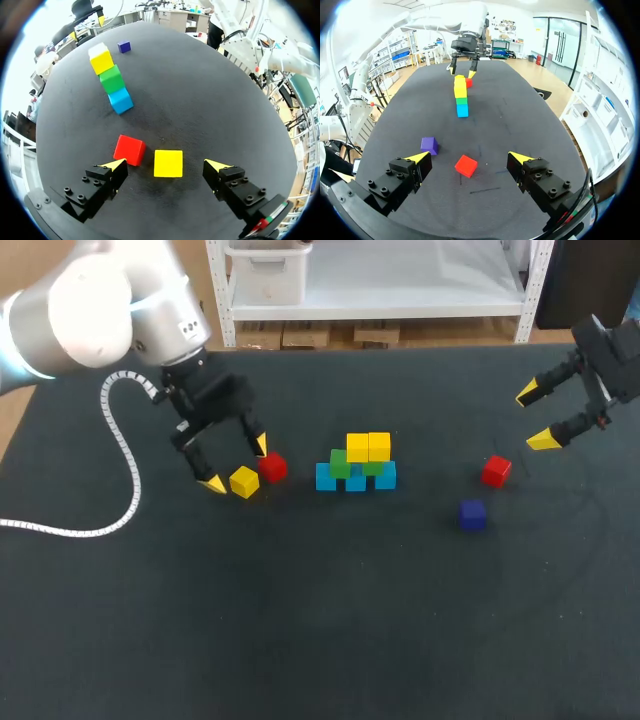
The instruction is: Place the blue cubes, place green cubes on the blue cubes, place the yellow cubes on the green cubes, then place the red cubes on the yellow cubes, and place purple cube on the red cubes.
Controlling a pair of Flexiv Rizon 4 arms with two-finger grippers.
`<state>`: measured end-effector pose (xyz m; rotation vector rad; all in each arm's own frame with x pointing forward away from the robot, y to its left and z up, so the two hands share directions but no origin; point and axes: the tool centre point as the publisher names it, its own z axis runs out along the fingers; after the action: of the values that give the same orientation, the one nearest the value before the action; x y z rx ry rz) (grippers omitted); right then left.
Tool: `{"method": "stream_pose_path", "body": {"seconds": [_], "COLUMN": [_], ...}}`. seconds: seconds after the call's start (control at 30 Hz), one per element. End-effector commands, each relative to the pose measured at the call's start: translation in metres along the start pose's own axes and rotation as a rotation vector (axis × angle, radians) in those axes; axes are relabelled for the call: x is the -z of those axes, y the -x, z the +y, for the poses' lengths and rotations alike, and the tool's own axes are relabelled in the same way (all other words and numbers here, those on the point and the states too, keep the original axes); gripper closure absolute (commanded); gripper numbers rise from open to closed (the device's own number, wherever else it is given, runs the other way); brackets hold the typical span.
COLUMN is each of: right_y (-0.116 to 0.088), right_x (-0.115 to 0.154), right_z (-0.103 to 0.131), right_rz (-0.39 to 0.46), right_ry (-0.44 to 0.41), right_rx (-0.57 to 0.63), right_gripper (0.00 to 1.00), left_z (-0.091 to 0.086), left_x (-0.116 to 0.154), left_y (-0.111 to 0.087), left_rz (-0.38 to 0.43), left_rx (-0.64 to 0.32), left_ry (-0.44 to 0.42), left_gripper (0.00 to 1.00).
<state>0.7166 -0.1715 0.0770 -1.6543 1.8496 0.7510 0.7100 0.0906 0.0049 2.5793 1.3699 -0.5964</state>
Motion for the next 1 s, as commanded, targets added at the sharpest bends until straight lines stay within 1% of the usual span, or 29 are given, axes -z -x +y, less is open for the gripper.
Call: {"method": "stream_pose_path", "body": {"seconds": [0.03,0.1,0.13,0.17,0.23,0.4,0.7,0.73,0.8,0.83,0.87,0.9,0.97,1.0], "right_y": [0.0,0.0,0.0,0.0,0.0,0.0,0.0,0.0,0.0,0.0,0.0,0.0,0.0,0.0], "right_x": [0.0,0.0,0.0,0.0,0.0,0.0,0.0,0.0,0.0,0.0,0.0,0.0,0.0,0.0], "right_z": [-0.001,-0.001,-0.001,-0.001,-0.001,-0.001,-0.001,-0.001,-0.001,-0.001,-0.001,-0.001,-0.001,-0.001], "right_rz": [-0.002,-0.002,-0.002,-0.002,-0.002,-0.002,-0.002,-0.002,-0.002,-0.002,-0.002,-0.002,-0.002,-0.002], "right_ry": [0.001,0.001,0.001,0.001,0.001,0.001,0.001,0.001,0.001,0.001,0.001,0.001,0.001,0.001], "right_rx": [0.001,0.001,0.001,0.001,0.001,0.001,0.001,0.001,0.001,0.001,0.001,0.001,0.001,0.001], "right_gripper": [0.0,0.0,0.0,0.0,0.0,0.0,0.0,0.0,0.0,0.0,0.0,0.0,0.0,0.0], "left_z": [-0.012,-0.014,-0.015,-0.016,-0.016,-0.018,-0.017,-0.017,-0.017,-0.017,-0.017,-0.016,-0.015,-0.014], "left_x": [-0.008,-0.009,-0.011,-0.013,-0.016,-0.017,-0.02,-0.019,-0.018,-0.017,-0.017,-0.016,-0.015,-0.014], "left_y": [0.0,0.0,0.0,0.0,-0.003,-0.008,-0.007,-0.006,-0.007,-0.007,-0.007,-0.007,-0.006,-0.006], "left_rz": [0.0,-0.002,-0.003,-0.008,-0.009,-0.013,-0.02,-0.02,-0.019,-0.018,-0.017,-0.015,-0.012,-0.008], "left_rx": [0.007,0.01,0.011,0.017,0.035,0.063,0.066,0.065,0.065,0.064,0.064,0.063,0.059,0.055], "left_ry": [0.035,0.038,0.038,0.037,0.028,0.043,0.044,0.044,0.045,0.046,0.047,0.046,0.045,0.042], "left_gripper": [0.0,0.01,0.04,0.04,0.0,0.0,0.0,0.01,0.13,0.16,0.36,0.51,0.52,0.47]}}
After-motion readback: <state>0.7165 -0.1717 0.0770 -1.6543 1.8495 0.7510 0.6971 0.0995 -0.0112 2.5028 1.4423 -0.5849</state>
